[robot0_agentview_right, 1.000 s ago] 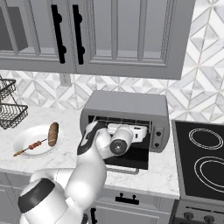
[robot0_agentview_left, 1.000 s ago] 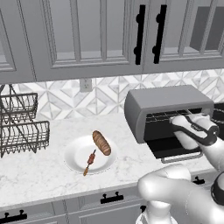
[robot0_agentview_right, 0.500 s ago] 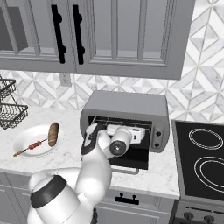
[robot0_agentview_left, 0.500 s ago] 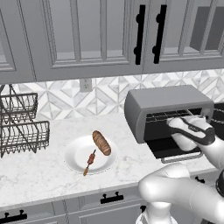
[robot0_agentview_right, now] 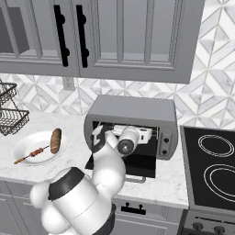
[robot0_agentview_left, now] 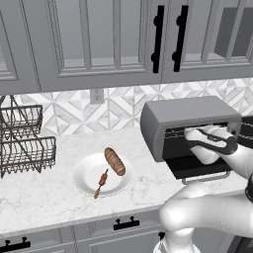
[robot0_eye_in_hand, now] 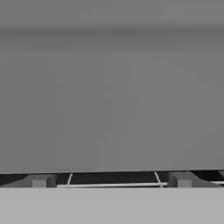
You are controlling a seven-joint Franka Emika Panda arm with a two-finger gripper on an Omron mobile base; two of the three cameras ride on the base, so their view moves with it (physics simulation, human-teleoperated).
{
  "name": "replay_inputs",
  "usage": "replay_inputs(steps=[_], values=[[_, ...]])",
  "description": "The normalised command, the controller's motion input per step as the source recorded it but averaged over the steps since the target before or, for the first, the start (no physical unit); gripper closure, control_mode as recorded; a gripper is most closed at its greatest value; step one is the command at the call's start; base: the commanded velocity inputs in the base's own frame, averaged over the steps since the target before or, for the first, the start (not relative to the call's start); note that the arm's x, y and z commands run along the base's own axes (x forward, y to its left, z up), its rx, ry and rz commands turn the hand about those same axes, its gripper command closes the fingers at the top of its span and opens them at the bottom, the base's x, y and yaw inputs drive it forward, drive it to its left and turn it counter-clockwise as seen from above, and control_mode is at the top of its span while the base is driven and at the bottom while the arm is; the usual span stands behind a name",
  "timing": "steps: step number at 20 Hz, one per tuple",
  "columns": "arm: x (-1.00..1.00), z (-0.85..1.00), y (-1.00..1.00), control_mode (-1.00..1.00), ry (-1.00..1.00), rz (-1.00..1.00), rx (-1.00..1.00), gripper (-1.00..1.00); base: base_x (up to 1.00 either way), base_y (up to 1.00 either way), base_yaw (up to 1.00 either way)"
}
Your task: Pick up the kebab skewer and baguette bread, and place them inside the toaster oven. Close the toaster oven door and start by setting the timer.
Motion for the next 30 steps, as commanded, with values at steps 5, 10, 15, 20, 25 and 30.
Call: replay_inputs(steps=[5, 10, 15, 20, 25, 30], values=[[0.14, -0.2, 0.01, -1.0, 0.01, 0.0, 0.0, -1.0, 0.0, 0.0, 0.0], [0.07, -0.14, 0.0, -1.0, 0.01, 0.0, 0.0, -1.0, 0.0, 0.0, 0.0], [0.17, 0.0, 0.0, -1.0, 0.02, 0.0, 0.0, -1.0, 0.0, 0.0, 0.0], [-0.02, -0.26, 0.01, -1.0, 0.19, 0.0, 0.0, -1.0, 0.0, 0.0, 0.0], [-0.65, -0.74, 0.0, -1.0, 0.2, 0.0, 0.0, -1.0, 0.0, 0.0, 0.0], [-0.95, -0.81, 0.0, -1.0, 0.21, 0.02, 0.0, -1.0, 0.0, 0.0, 0.0]])
